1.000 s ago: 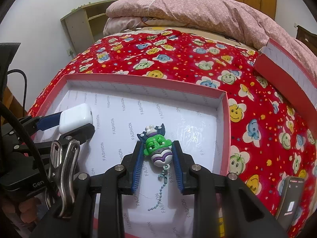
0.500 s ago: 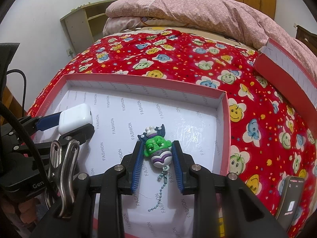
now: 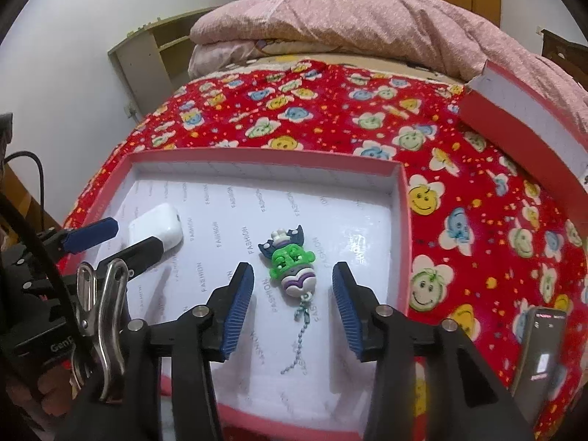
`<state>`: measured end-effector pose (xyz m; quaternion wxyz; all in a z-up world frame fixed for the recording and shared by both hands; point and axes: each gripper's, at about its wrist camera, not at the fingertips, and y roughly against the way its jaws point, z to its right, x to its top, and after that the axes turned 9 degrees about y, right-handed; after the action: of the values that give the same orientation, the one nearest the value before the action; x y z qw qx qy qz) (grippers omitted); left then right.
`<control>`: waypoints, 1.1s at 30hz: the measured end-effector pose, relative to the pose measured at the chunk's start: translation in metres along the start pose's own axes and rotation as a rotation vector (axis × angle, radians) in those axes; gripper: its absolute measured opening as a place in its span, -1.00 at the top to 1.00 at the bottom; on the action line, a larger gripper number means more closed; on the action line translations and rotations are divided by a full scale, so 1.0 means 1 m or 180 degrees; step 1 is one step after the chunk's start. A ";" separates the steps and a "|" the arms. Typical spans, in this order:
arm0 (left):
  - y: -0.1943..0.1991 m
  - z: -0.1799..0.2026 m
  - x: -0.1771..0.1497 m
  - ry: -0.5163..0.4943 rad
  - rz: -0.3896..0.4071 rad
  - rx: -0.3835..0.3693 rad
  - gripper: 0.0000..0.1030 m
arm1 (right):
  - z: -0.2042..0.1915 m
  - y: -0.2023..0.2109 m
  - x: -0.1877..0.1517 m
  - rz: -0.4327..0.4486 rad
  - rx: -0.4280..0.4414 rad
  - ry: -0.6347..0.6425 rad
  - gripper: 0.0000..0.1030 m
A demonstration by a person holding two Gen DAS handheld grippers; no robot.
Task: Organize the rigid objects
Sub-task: 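Open both tools and lift them away from the box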
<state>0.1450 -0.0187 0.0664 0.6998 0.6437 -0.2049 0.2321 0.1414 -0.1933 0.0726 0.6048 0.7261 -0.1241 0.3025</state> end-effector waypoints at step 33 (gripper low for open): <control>0.110 -0.046 -0.091 0.0176 0.0265 0.0040 -0.30 | -0.056 0.095 -0.082 0.0196 0.0109 0.0257 0.07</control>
<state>0.0062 0.0281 0.0977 0.6909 0.6324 -0.2107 0.2799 0.0089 -0.1773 0.1057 0.5873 0.7194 -0.1168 0.3521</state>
